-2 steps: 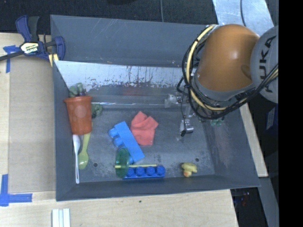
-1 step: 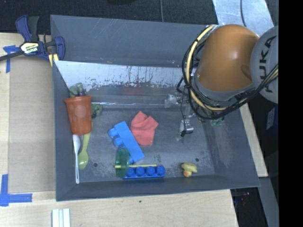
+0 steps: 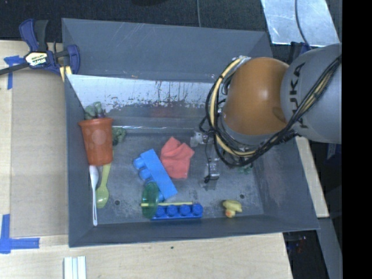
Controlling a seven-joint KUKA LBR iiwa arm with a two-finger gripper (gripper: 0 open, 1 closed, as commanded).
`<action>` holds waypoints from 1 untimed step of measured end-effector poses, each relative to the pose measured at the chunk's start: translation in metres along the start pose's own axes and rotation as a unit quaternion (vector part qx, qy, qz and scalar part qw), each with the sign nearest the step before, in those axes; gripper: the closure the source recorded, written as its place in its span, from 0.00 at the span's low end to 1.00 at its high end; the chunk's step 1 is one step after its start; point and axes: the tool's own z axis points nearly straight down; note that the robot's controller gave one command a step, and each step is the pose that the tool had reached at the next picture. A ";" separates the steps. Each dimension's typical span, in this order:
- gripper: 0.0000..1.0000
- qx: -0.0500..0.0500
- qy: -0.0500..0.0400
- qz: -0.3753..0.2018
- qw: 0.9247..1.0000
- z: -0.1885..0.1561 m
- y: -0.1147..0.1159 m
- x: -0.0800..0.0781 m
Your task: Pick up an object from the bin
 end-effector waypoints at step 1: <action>0.00 0.001 0.004 -0.002 1.000 0.017 0.018 -0.006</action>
Offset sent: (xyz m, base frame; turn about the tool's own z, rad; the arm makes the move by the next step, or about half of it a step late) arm 0.0012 0.0075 0.0121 -0.2413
